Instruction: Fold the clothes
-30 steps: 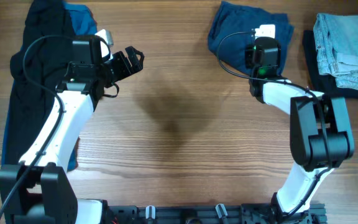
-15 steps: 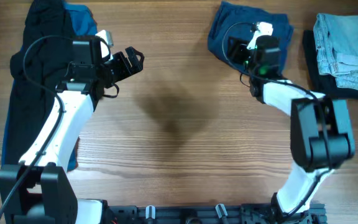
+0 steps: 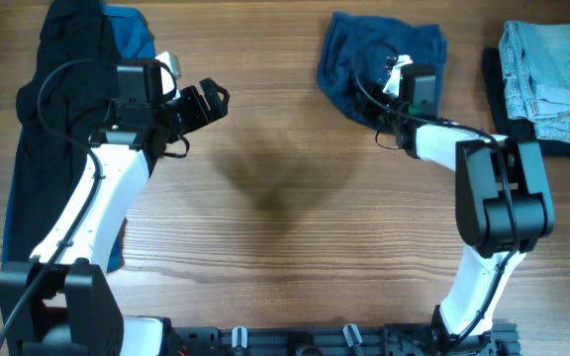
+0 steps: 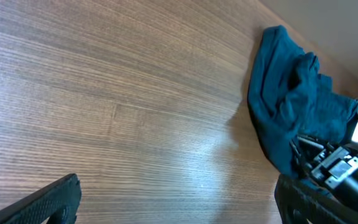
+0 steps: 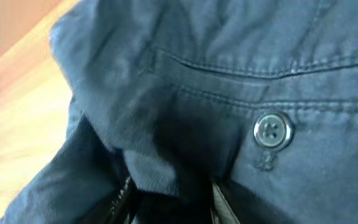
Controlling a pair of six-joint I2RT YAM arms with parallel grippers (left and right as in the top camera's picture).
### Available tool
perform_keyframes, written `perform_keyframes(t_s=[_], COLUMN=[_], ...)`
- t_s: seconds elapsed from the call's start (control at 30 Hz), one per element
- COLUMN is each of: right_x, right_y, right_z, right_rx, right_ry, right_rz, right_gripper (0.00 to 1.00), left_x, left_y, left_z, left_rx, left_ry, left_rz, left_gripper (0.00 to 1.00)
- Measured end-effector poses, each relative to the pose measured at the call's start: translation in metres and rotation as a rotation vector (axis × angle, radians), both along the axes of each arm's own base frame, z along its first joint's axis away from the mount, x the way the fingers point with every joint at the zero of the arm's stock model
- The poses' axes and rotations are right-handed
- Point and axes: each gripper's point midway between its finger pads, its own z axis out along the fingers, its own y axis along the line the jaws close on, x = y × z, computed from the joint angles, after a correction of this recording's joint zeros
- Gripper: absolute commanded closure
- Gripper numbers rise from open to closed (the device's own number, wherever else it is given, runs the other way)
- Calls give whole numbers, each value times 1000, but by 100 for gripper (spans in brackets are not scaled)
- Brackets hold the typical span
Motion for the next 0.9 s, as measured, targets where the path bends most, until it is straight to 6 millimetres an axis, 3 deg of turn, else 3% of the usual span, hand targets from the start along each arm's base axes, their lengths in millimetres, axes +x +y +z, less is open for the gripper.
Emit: perform_keyframes(t_s=[0.1, 0.27, 0.4, 0.57, 0.7, 0.8, 0.83, 0.9], right_x=[-17, -51, -60, -47, -59, -64, -62, -63], right_y=[6, -4, -39, -78, -83, -85, -85, -84], right_z=[-1, 7, 8, 8, 14, 42, 59, 111], right_rx=[25, 13, -59, -173, -172, -95, -63, 16], right_ry=[93, 238, 270, 209, 317, 324, 295, 199], right_rz=[35, 42, -50, -125, -148, -179, -190, -188], right_gripper=[37, 15, 10, 0, 0, 0, 0, 0], left_x=[-2, -2, -2, -2, -2, -2, -2, -2], left_y=[1, 1, 1, 1, 1, 1, 1, 1], left_z=[-2, -2, -2, -2, -2, -2, -2, -2], left_rx=[3, 3, 3, 3, 3, 3, 3, 3], left_ry=[12, 13, 13, 12, 13, 13, 13, 13], left_rz=[2, 2, 2, 2, 2, 2, 2, 2], left_gripper=[0, 0, 0, 0, 0, 0, 0, 0])
